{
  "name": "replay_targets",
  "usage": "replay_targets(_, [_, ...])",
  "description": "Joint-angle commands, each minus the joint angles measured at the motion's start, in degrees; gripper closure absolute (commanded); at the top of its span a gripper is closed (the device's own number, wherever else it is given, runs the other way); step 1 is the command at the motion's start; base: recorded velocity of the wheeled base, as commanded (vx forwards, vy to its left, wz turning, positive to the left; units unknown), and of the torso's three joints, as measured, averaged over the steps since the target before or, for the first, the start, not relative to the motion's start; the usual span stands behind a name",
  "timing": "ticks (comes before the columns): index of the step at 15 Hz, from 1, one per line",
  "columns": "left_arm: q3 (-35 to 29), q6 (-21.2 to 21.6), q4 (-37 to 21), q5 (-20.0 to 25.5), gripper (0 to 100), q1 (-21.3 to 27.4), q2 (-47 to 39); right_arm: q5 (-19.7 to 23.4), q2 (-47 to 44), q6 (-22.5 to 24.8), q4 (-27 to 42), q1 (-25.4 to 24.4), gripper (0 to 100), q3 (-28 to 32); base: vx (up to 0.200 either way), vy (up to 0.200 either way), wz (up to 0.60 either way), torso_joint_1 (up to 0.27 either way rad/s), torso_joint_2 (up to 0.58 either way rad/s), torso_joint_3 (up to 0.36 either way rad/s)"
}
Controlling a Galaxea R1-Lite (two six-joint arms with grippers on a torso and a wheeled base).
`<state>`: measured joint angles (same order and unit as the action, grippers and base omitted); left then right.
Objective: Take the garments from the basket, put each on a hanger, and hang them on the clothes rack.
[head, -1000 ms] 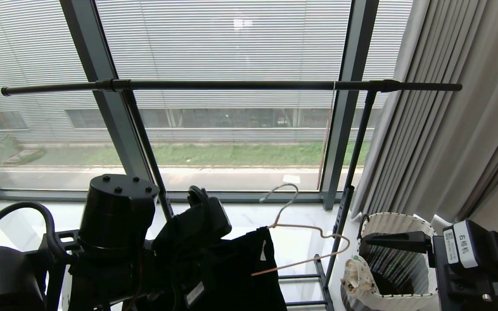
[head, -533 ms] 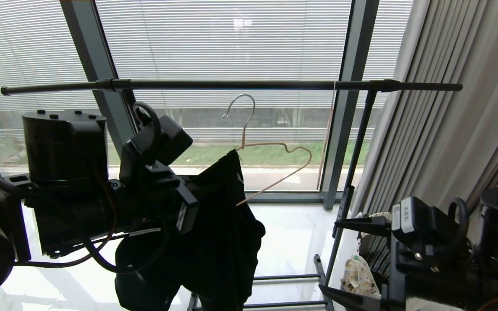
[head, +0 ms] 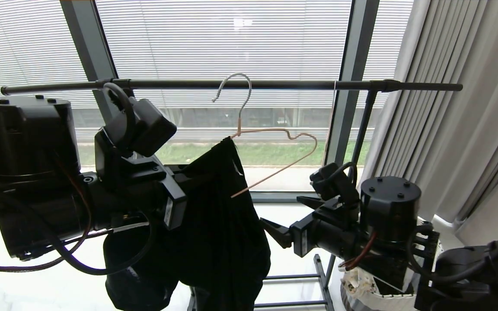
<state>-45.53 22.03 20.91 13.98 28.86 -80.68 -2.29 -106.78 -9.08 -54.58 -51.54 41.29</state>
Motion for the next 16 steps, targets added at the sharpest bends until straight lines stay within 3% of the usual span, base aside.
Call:
replay_targets(1, [0.0,0.0,0.0,0.0,100,0.6,0.3,-0.2,-4.9,-0.1,0.0,-1.1,0,2.1,0.000,0.000,0.00,0.000,0.00,0.000])
replay_targets(8, [0.0,0.1,0.0,-0.1,100,2.8,0.1,-3.2,-6.8,0.2,0.0,-1.9,0,1.5,0.000,0.000,0.00,0.000,0.00,0.000])
replay_targets(12, [0.0,-0.1,0.1,-0.4,100,2.8,0.5,-9.3,-8.6,3.1,0.0,-1.0,0,-0.5,0.000,0.000,0.00,0.000,0.00,0.000])
replay_targets(16, [2.1,-0.2,0.0,-0.2,100,1.8,3.2,-15.5,-7.0,8.5,0.0,8.7,0,-0.7,0.000,0.000,0.00,0.000,0.00,0.000])
